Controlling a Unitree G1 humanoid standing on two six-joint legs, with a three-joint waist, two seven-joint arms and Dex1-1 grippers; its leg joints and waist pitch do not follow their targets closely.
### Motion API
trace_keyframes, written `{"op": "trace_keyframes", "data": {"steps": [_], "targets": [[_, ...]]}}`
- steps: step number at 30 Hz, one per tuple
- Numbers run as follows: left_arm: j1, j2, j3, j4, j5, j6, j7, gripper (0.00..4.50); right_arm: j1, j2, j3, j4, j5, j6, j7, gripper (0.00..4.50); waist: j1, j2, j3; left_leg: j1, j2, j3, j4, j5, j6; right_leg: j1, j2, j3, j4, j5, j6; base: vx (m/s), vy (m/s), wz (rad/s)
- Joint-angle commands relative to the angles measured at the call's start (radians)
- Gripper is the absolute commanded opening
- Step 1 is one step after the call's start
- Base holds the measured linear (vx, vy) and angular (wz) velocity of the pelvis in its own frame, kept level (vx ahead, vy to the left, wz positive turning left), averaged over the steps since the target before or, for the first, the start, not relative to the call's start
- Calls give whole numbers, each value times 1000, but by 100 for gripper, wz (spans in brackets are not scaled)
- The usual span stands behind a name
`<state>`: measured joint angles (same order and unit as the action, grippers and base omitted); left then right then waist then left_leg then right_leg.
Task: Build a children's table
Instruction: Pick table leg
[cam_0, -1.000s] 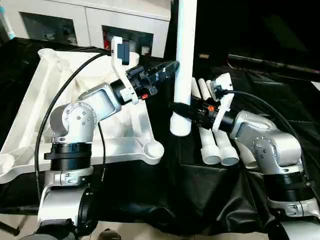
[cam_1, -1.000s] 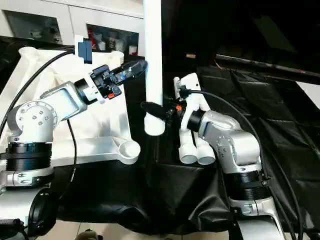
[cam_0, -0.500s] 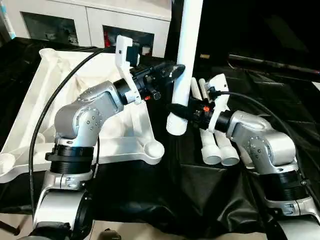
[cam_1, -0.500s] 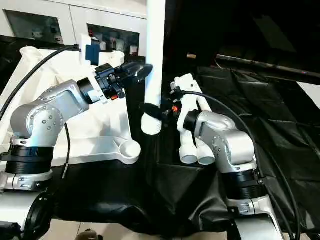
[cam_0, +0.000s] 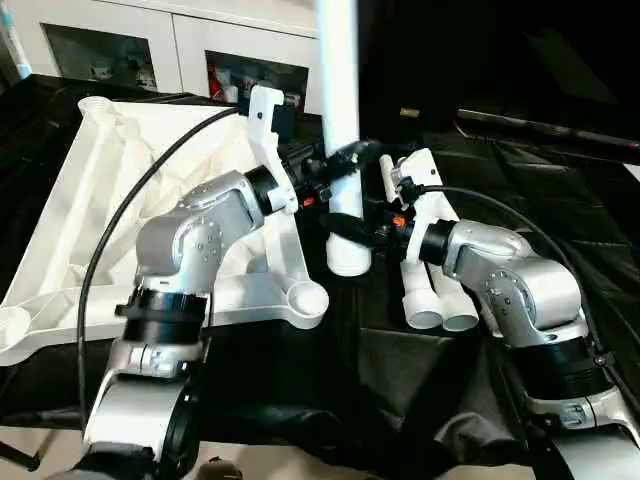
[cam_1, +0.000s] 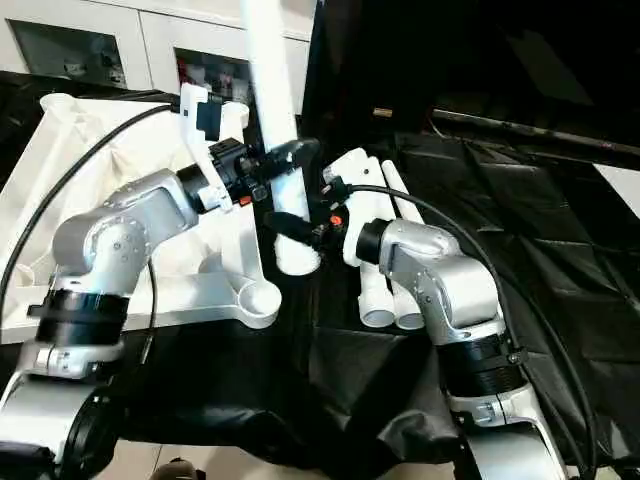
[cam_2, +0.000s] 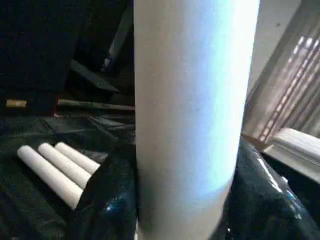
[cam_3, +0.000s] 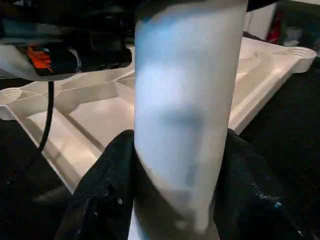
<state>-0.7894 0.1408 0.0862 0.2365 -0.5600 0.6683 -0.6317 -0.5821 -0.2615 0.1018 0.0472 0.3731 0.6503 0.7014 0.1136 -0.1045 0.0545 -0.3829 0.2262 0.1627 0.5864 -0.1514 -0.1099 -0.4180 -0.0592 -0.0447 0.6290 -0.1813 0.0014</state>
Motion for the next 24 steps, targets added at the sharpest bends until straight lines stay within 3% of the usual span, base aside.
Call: {"op": "trace_keyframes", "data": {"steps": [1, 4, 11, 12, 13, 15, 17, 20, 21, 24], "targets": [[-40, -9, 60, 31, -15, 14, 65, 195, -16, -8, 0, -21, 0, -15, 12, 188, 1, 11, -68, 17, -7, 13, -61, -201, -53, 58, -53, 31, -77, -199, -118, 0, 0, 0], [-50, -16, 88, 39, -39, 29, 84, 193, -17, -7, -1, -19, -4, -17, 10, 188, 1, 10, -69, 16, -6, 13, -60, -192, -48, 59, -54, 31, -74, -177, -127, 0, 0, 0], [-56, 2, 76, 48, -38, 50, 71, 189, -24, -4, -2, -14, 0, -27, 13, 188, 3, 8, -69, 16, -6, 13, -60, -182, -42, 60, -54, 31, -74, -172, -126, 0, 0, 0], [-54, 10, 67, 41, -38, 52, 55, 189, -25, 5, -14, -11, 13, -23, 10, 223, 2, 8, -68, 16, -6, 14, -61, -183, -42, 60, -54, 31, -74, -178, -124, 0, 0, 0], [-54, 15, 60, 36, -38, 52, 43, 189, -27, 8, -25, -9, 30, -13, 17, 223, 2, 9, -68, 17, -6, 13, -61, -186, -42, 59, -54, 31, -75, -183, -123, 0, 0, 0], [-50, 40, 29, 2, -50, 59, -39, 189, -27, 11, -78, -16, 119, 40, 64, 260, 2, 12, -70, 18, -6, 13, -61, -193, -39, 60, -54, 30, -75, -191, -122, 0, 0, 0], [-52, 49, 19, -7, -55, 58, -70, 189, -29, 1, -93, -18, 136, 57, 73, 263, 1, 18, -68, 19, -5, 13, -62, -202, -40, 58, -53, 31, -77, -182, -127, 0, 0, 0], [-64, 80, -13, -24, -83, 71, -177, 189, -26, -53, -129, -20, 213, 128, 160, 292, 6, 19, -70, 22, -4, 13, -62, -198, -39, 60, -53, 30, -74, -168, -136, 0, 0, 0], [-71, 88, -23, -23, -90, 77, -207, 189, -26, -70, -137, -18, 233, 147, 187, 296, 8, 30, -68, 23, -4, 12, -62, -207, -40, 59, -51, 31, -73, -162, -142, 0, 0, 0], [-88, 113, -59, -26, -103, 88, -306, 189, -32, -118, -150, -6, 291, 203, 270, 296, 11, 23, -69, 20, -6, 14, -61, -199, -36, 64, -51, 30, -74, -156, -152, 0, 0, 0]]}}
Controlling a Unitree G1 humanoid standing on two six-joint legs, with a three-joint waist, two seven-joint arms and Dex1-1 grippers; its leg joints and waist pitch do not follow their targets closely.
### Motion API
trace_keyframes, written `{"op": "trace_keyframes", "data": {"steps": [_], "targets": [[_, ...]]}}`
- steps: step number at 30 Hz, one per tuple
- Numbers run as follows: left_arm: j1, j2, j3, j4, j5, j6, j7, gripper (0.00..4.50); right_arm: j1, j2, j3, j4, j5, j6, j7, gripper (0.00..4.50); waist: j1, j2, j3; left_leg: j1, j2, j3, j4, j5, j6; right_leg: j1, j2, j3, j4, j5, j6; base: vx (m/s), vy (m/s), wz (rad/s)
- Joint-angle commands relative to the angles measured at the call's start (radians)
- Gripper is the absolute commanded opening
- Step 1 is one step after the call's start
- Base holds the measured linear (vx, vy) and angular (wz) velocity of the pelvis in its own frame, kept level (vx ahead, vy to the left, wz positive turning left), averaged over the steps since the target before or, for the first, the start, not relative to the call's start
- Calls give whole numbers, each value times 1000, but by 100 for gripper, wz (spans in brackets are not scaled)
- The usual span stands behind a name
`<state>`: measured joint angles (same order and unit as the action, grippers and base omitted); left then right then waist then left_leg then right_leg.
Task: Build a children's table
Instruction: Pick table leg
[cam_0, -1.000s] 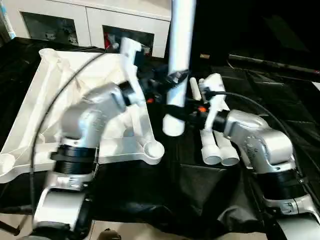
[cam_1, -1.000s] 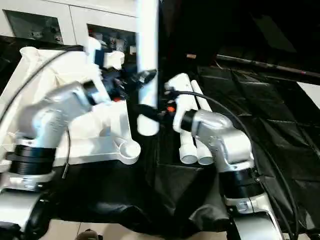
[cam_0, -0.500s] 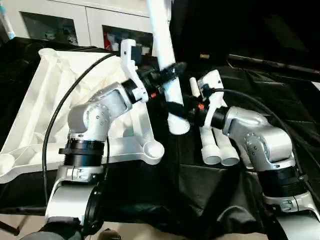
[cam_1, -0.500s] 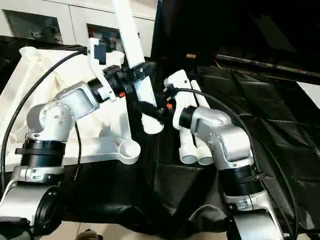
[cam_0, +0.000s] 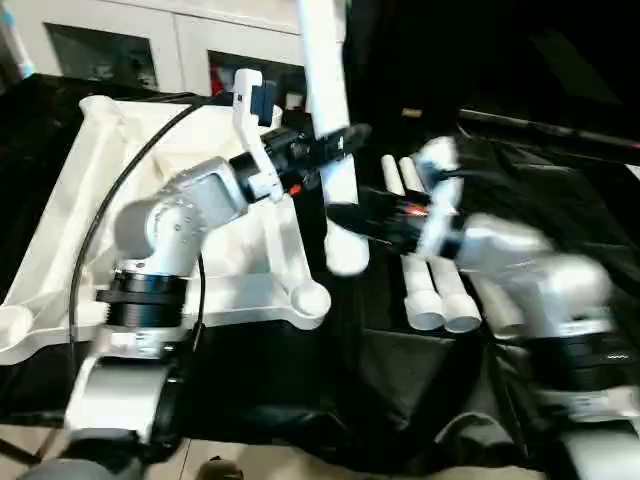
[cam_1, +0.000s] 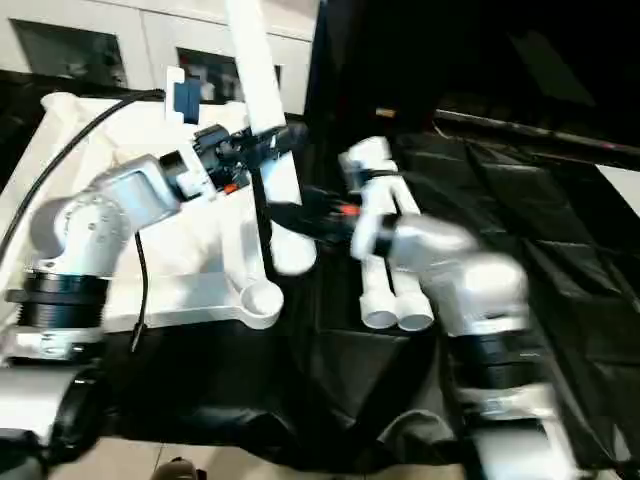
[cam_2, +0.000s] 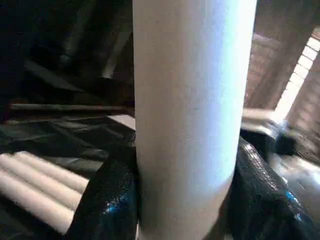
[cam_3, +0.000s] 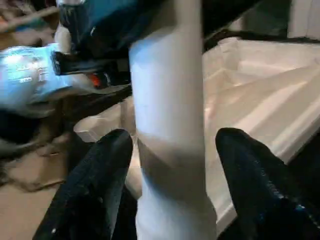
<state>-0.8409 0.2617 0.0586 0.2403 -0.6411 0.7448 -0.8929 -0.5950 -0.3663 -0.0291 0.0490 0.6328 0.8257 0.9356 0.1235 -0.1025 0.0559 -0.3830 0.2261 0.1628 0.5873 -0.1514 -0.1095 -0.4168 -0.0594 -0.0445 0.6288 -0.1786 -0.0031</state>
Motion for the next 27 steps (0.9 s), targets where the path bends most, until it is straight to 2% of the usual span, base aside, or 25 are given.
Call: {"op": "trace_keyframes", "data": {"steps": [1, 2, 4, 9, 10, 13, 19, 20, 27], "targets": [[-44, -6, -38, -25, -24, 17, -58, 189, -23, -25, -13, -3, 36, 36, 53, 296, 2, 21, -69, 19, -5, 14, -62, -198, -37, 62, -52, 30, -73, -160, -149, 0, 0, 0], [-49, -5, -42, -22, -26, 21, -66, 189, -26, -33, -9, 0, 38, 40, 63, 296, 1, 23, -70, 18, -6, 13, -61, -198, -43, 63, -53, 29, -73, -162, -154, 0, 0, 0], [-57, -4, -51, -24, -37, 35, -91, 189, -31, -53, 10, 4, 32, 45, 90, 296, 1, 20, -70, 18, -6, 14, -60, -197, -45, 62, -54, 28, -73, -172, -161, 0, 0, 0], [-61, -8, -65, -36, -58, 56, -132, 189, -46, -82, 54, 24, 11, 36, 139, 296, -2, 22, -69, 18, -5, 13, -58, -208, -46, 61, -55, 28, -77, -209, -157, 0, 0, 0], [-53, -8, -76, -57, -80, 83, -164, 189, -52, -85, 70, 30, 14, 38, 159, 296, -2, 17, -71, 17, -5, 13, -58, -200, -45, 64, -55, 27, -74, -201, -160, 0, 0, 0], [-46, 0, -94, -72, -83, 87, -196, 189, -58, -86, 87, 33, 15, 43, 181, 296, -3, 17, -71, 17, -4, 13, -58, -192, -40, 62, -55, 27, -73, -184, -170, 0, 0, 0], [-57, -8, -79, -63, -83, 87, -188, 189, -55, -96, 123, 29, 22, 55, 225, 236, 0, 18, -70, 18, -3, 13, -58, -194, -39, 62, -55, 27, -73, -185, -172, 0, 0, 0], [-58, -9, -77, -60, -80, 86, -188, 189, -55, -96, 126, 32, 20, 52, 228, 225, 2, 15, -70, 17, -3, 14, -57, -195, -39, 62, -56, 27, -73, -192, -171, 0, 0, 0], [-63, -20, -59, -45, -82, 80, -164, 188, -51, -77, 130, 43, 6, 33, 212, 197, 7, 13, -71, 17, -4, 13, -57, -187, -40, 61, -56, 27, -74, -209, -156, 0, 0, 0]]}}
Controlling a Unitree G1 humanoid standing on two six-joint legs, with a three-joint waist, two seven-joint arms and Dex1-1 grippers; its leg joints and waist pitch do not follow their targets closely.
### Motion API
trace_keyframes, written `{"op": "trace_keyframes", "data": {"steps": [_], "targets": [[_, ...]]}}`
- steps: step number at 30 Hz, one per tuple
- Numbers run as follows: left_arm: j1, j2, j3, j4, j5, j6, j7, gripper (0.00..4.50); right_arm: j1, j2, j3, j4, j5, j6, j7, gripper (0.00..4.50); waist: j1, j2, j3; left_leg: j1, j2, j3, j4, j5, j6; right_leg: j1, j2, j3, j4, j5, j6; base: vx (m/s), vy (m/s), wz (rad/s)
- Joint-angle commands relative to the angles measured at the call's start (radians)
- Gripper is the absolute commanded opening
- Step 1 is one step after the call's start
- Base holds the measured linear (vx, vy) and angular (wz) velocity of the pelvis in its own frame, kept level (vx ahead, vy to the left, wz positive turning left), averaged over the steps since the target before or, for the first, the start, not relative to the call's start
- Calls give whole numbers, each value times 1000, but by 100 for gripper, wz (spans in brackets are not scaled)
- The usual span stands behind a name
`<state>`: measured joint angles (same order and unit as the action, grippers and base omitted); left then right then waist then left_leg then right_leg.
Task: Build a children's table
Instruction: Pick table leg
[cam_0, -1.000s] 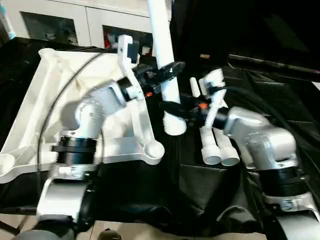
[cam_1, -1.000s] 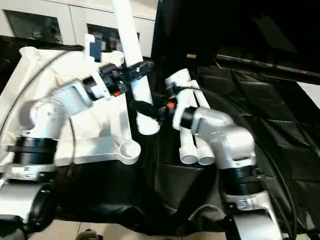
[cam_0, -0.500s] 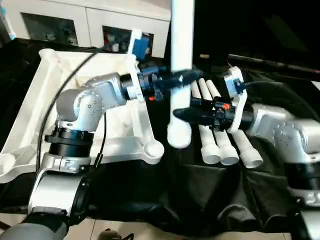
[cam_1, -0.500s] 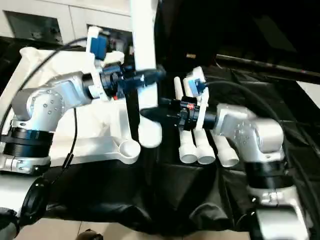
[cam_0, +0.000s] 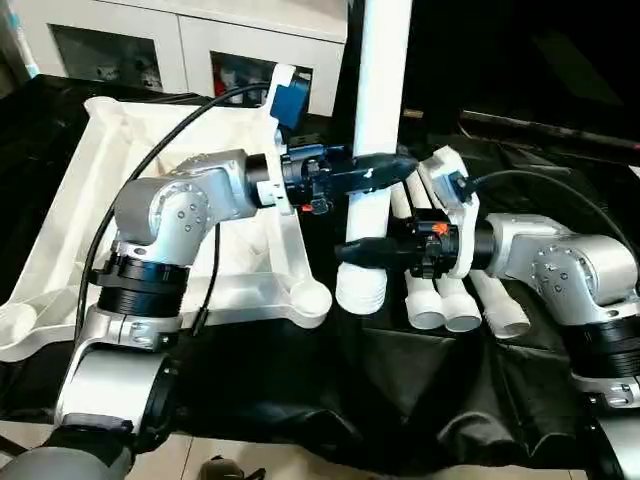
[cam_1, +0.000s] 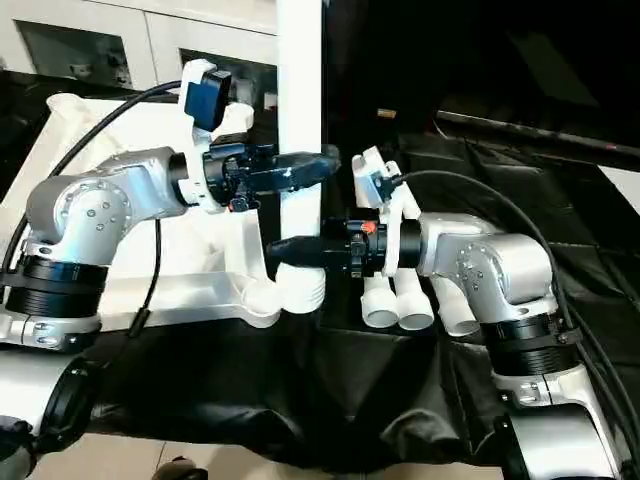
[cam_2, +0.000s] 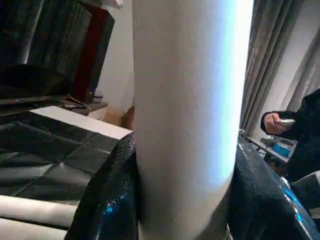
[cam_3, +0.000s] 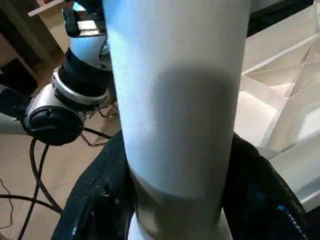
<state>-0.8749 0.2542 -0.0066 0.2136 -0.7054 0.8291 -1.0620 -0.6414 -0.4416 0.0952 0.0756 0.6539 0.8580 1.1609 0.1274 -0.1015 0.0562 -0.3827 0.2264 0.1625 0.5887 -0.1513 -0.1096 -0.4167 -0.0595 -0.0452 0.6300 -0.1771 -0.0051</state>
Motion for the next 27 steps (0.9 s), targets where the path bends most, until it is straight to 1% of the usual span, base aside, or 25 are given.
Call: {"op": "trace_keyframes", "data": {"steps": [1, 2, 3, 4, 5, 6, 7, 8, 9, 10, 11, 14, 15, 16, 19, 21, 24, 27], "targets": [[-27, -12, 5, -20, -17, -6, 5, 188, -5, 3, 2, 19, -17, -5, -22, 196, 3, 11, -71, 16, -4, 14, -59, -187, -40, 61, -56, 28, -75, -209, -154, 0, 0, 0], [-24, -13, 5, -22, -16, -6, 8, 188, -5, 8, -1, 21, -20, -12, -30, 195, 3, 12, -71, 16, -4, 14, -59, -187, -41, 60, -56, 27, -75, -208, -154, 0, 0, 0], [-23, -13, 6, -23, -14, -8, 11, 188, -6, 10, -3, 22, -21, -14, -34, 195, 3, 14, -72, 17, -4, 13, -59, -186, -42, 60, -56, 28, -74, -202, -155, 0, 0, 0], [-21, -19, 15, -18, -10, -3, 43, 244, -7, 20, -11, 24, -26, -27, -52, 195, 4, 14, -72, 16, -4, 13, -58, -181, -43, 61, -56, 28, -72, -188, -159, 0, 0, 0], [-25, -23, 22, -12, -13, 9, 57, 244, -8, 23, -15, 25, -28, -30, -60, 195, 3, 14, -72, 15, -4, 13, -58, -182, -44, 61, -55, 28, -71, -183, -161, 0, 0, 0], [-30, -30, 37, -2, -11, 13, 90, 258, -9, 31, -22, 26, -34, -39, -79, 194, 3, 13, -73, 15, -4, 14, -57, -179, -46, 61, -56, 27, -70, -176, -164, 0, 0, 0], [-32, -31, 41, 0, -10, 14, 98, 261, -10, 33, -24, 26, -35, -41, -84, 194, 3, 13, -72, 15, -4, 14, -58, -177, -47, 61, -56, 27, -70, -174, -165, 0, 0, 0], [-31, -33, 48, -4, 5, 7, 133, 261, -10, 43, -30, 27, -51, -59, -118, 194, 3, 14, -72, 17, -5, 13, -58, -179, -48, 61, -54, 27, -72, -178, -164, 0, 0, 0], [-28, -33, 44, -13, 44, -14, 183, 268, -11, 52, -33, 29, -78, -82, -163, 194, 3, 21, -72, 16, -2, 12, -60, -185, -54, 59, -55, 28, -72, -175, -160, 0, 0, 0], [-27, -33, 41, -16, 66, -26, 211, 291, -12, 56, -33, 31, -93, -93, -185, 193, 3, 18, -73, 18, -4, 12, -59, -188, -60, 60, -55, 28, -73, -183, -152, 0, 0, 0], [-26, -34, 38, -18, 90, -39, 241, 291, -13, 60, -33, 32, -108, -104, -207, 193, 3, 18, -73, 18, -5, 12, -58, -190, -59, 61, -55, 28, -73, -187, -149, 0, 0, 0], [-15, -44, 30, -24, 169, -57, 367, 315, -15, 80, -29, 39, -162, -142, -292, 193, 2, 19, -72, 18, -2, 11, -60, -187, -66, 60, -55, 29, -74, -192, -131, 0, 0, 0], [-7, -57, 34, -31, 184, -52, 417, 315, -16, 95, -32, 38, -172, -145, -327, 193, 2, 19, -73, 19, -3, 11, -60, -186, -67, 60, -55, 29, -72, -190, -131, 0, 0, 0], [-5, -68, 42, -33, 184, -43, 445, 318, -17, 104, -34, 38, -180, -149, -349, 193, 1, 17, -73, 17, -5, 12, -59, -181, -67, 60, -54, 28, -72, -185, -132, 0, 0, 0], [1, -85, 47, -31, 188, -29, 489, 318, -23, 125, -35, 38, -198, -152, -399, 193, 2, 16, -74, 17, -6, 12, -58, -175, -60, 61, -53, 29, -71, -170, -133, 0, 0, 0], [2, -97, 54, -23, 195, -35, 524, 282, -29, 142, -41, 38, -204, -150, -433, 193, 0, 16, -74, 17, -7, 12, -59, -172, -61, 61, -52, 29, -71, -159, -133, 0, 0, 0], [0, -111, 65, -15, 188, -46, 534, 278, -31, 153, -40, 33, -206, -148, -446, 193, -2, 16, -74, 16, -7, 12, -58, -174, -59, 61, -52, 29, -71, -154, -134, 0, 0, 0], [-3, -123, 71, -12, 185, -50, 536, 245, -25, 163, -28, 23, -213, -152, -454, 193, -5, 16, -72, 16, -8, 12, -59, -188, -58, 60, -52, 29, -75, -178, -124, 0, 0, 0]]}}
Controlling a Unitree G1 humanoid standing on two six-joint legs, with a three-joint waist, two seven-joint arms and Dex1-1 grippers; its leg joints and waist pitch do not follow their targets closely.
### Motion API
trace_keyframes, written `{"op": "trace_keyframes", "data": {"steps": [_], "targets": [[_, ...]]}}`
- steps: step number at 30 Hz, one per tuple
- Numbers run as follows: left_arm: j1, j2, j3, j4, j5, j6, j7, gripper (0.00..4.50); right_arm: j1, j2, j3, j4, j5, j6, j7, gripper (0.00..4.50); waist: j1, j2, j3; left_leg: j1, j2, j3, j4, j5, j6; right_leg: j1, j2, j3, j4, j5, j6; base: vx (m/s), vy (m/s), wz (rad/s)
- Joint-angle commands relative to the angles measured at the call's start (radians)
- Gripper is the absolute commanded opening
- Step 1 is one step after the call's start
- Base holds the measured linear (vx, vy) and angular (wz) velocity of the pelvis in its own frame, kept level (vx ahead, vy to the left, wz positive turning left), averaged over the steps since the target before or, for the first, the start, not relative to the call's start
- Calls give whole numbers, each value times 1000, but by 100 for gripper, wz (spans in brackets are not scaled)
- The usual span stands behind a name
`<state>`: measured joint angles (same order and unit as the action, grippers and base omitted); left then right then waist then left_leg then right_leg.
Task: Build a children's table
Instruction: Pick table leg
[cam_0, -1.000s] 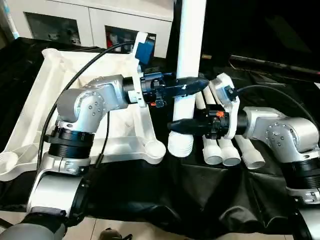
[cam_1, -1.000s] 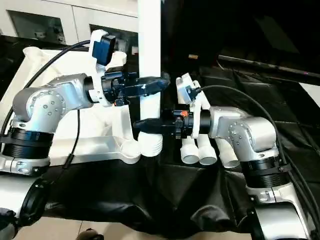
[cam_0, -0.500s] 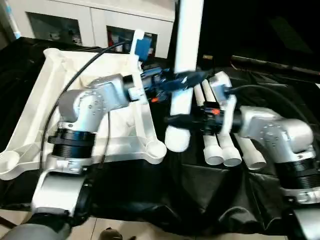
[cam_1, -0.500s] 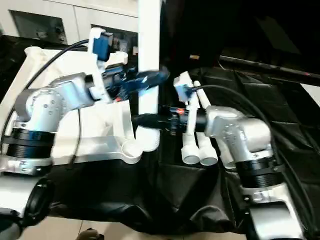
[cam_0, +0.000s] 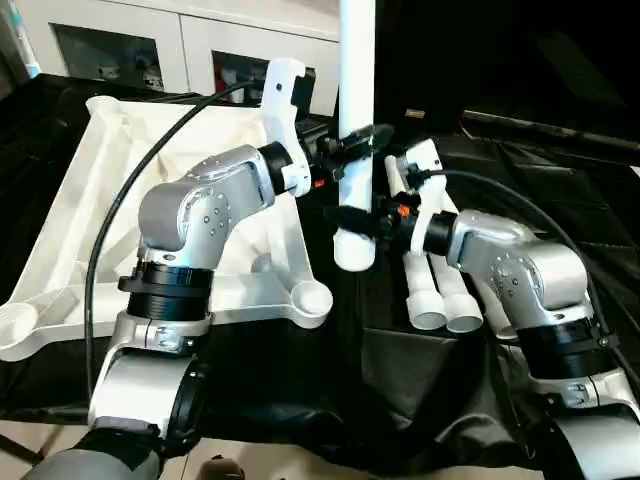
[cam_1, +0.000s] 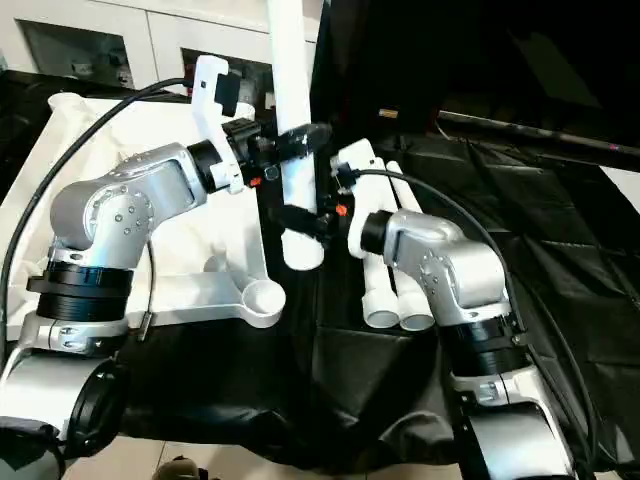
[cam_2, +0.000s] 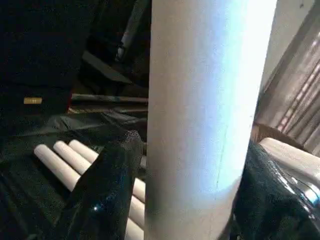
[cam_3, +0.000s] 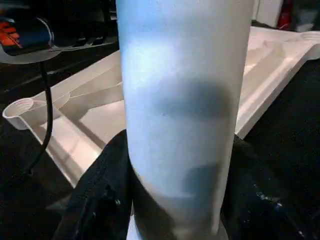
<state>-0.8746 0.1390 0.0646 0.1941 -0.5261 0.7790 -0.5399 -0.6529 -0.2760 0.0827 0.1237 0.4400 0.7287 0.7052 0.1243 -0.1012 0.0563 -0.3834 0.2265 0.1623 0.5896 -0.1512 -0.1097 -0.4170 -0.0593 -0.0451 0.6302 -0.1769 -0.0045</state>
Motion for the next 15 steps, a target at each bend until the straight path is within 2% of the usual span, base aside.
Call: {"op": "trace_keyframes", "data": {"steps": [1, 3, 4, 5, 6, 9, 12, 13, 15], "targets": [[-4, -10, 2, 8, 3, 3, 20, 240, -12, 0, -14, -27, 0, -23, -1, 193, -2, 16, -72, 18, -8, 13, -60, -192, -58, 60, -52, 29, -76, -184, -124, 0, 0, 0], [-5, -10, 1, 9, 1, 4, 21, 235, -12, 1, -4, -28, -13, -29, -4, 193, -2, 19, -72, 17, -7, 12, -61, -192, -57, 60, -52, 29, -76, -186, -121, 0, 0, 0], [-4, -12, 1, 8, -2, 5, 23, 211, -14, 2, 0, -26, -21, -36, -13, 193, -3, 17, -72, 17, -7, 12, -60, -194, -57, 60, -52, 29, -76, -186, -119, 0, 0, 0], [-2, -14, 3, 6, -5, 5, 27, 203, -18, 6, -3, -17, -26, -45, -27, 228, -3, 16, -72, 18, -7, 12, -60, -192, -57, 60, -52, 29, -76, -184, -119, 0, 0, 0], [-2, -12, 2, 3, -15, 10, 7, 199, -22, 8, -16, -10, -7, -31, -20, 249, -5, 15, -72, 16, -8, 12, -61, -192, -58, 60, -52, 29, -76, -183, -120, 0, 0, 0], [-2, 8, -11, -13, -46, 28, -73, 191, -25, -12, -41, -9, 45, 2, 39, 271, -9, 13, -73, 16, -9, 13, -60, -196, -50, 61, -51, 28, -76, -187, -122, 0, 0, 0], [0, 33, -32, -33, -73, 51, -156, 189, -19, -51, -41, -23, 76, 33, 114, 288, -6, 18, -72, 17, -7, 13, -60, -184, -44, 60, -50, 29, -72, -160, -135, 0, 0, 0], [1, 44, -40, -44, -92, 60, -200, 188, -15, -76, -39, -31, 96, 53, 160, 306, -6, 17, -72, 17, -8, 13, -61, -184, -43, 61, -50, 29, -73, -157, -138, 0, 0, 0], [-1, 61, -49, -60, -123, 78, -261, 188, -9, -101, -46, -38, 126, 72, 216, 312, -4, 17, -72, 16, -7, 13, -60, -180, -36, 65, -51, 29, -71, -141, -149, 0, 0, 0]]}}
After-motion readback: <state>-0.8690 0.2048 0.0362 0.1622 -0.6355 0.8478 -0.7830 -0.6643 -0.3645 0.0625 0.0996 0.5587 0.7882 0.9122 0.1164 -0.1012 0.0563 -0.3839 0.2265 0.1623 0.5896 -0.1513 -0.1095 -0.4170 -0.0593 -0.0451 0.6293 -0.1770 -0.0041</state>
